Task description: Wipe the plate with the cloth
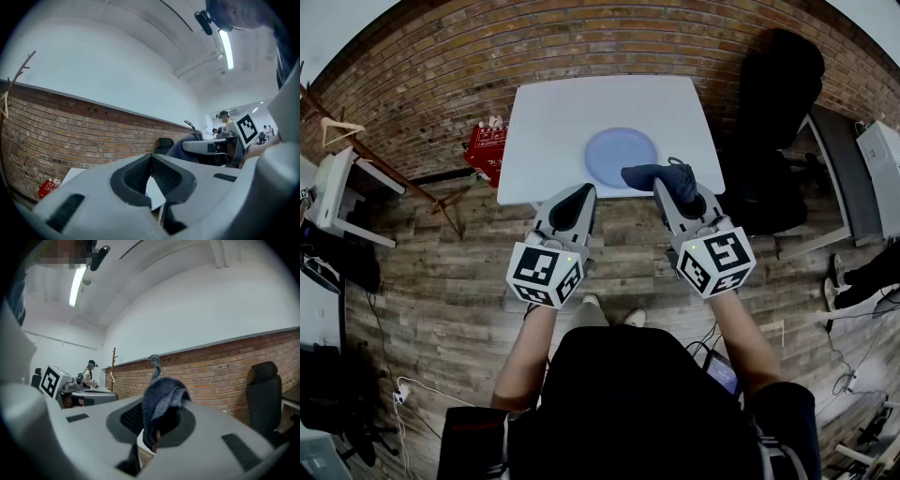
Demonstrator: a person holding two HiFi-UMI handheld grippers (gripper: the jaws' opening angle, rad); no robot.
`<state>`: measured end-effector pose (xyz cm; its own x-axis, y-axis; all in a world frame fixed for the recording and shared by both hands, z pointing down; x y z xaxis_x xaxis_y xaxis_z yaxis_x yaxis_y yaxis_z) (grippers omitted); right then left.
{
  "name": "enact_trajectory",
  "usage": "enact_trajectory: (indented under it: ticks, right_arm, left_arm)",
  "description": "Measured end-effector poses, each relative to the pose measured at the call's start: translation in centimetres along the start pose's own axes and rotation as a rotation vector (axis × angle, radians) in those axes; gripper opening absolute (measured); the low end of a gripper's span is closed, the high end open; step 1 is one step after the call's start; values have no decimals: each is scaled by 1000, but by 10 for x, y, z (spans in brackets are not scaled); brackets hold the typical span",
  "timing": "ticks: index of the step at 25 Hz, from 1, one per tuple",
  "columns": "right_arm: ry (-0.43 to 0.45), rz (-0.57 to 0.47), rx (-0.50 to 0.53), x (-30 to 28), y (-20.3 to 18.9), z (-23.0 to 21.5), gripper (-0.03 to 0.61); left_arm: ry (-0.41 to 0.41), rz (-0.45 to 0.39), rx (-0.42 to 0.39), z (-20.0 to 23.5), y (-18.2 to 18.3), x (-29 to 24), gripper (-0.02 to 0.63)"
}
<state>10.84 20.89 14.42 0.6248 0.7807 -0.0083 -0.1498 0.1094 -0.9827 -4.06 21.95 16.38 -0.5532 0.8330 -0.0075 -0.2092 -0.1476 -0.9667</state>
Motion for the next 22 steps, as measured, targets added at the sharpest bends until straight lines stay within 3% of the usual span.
enact_trajectory:
  ticks: [22]
  right_arm:
    - [44,40,-46,7,-28,-24,41]
  left_arm:
    - [46,58,59,-5,-28,-20,19]
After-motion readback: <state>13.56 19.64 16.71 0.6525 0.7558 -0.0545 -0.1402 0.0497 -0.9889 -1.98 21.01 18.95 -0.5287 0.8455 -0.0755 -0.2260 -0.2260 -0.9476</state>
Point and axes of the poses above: the fingertips, and each gripper's own axes: x backward along the fingers, z to its left, y out of its top, the point moved 3 cm from there along x, backward along the fingers, and after that the axes turned 13 degrees about x, right-handed, at the moved point
